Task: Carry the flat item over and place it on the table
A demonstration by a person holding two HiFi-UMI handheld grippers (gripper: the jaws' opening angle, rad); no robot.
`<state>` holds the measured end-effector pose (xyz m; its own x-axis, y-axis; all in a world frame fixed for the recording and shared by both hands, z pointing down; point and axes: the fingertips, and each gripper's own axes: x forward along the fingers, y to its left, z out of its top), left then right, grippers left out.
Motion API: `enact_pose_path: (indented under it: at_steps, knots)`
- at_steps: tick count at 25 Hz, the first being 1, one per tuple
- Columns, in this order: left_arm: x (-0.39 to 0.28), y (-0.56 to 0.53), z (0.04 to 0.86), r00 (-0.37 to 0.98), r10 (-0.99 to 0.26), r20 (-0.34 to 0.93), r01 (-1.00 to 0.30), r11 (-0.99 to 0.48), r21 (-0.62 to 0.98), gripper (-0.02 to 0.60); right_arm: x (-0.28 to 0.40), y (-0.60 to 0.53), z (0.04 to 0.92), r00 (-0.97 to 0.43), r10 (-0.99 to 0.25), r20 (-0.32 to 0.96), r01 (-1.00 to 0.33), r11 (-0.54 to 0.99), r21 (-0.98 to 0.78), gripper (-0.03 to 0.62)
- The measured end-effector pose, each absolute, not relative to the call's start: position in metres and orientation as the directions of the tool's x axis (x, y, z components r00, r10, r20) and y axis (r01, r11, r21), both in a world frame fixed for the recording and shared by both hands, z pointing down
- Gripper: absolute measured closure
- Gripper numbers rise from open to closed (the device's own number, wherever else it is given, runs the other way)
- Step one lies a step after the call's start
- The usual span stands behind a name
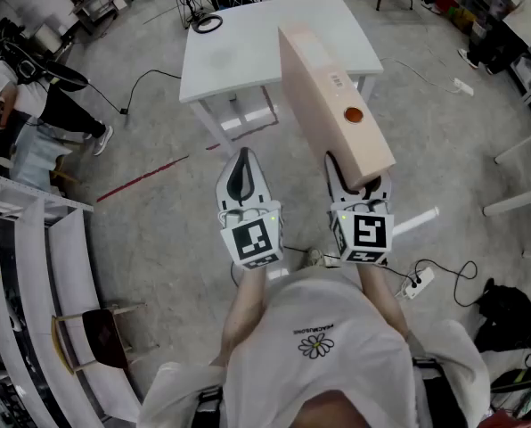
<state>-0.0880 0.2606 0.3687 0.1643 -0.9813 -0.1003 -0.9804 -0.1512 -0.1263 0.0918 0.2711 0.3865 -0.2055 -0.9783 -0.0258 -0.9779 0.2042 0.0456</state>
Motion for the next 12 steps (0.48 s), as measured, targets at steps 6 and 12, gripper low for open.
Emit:
enact_pose_path:
  at_steps: [6, 12]
  knots:
    - [-0.0896, 0.2633, 0.3731, 0.162, -0.983, -0.092, -0.983, -0.152, -0.107, 0.568, 0.0927, 0.2730, 0.3860, -0.206, -0.978, -0.026, -0.978, 0.204, 0.047, 0.318]
    - [-0.0903, 0.2561, 0.3718, 0.167, -0.982, -0.091, -0.982, -0.157, -0.103, 0.568, 0.0993, 0.2669, 0.3876, -0.185, -0.982, -0.026, -0.983, 0.185, 0.009, 0.318]
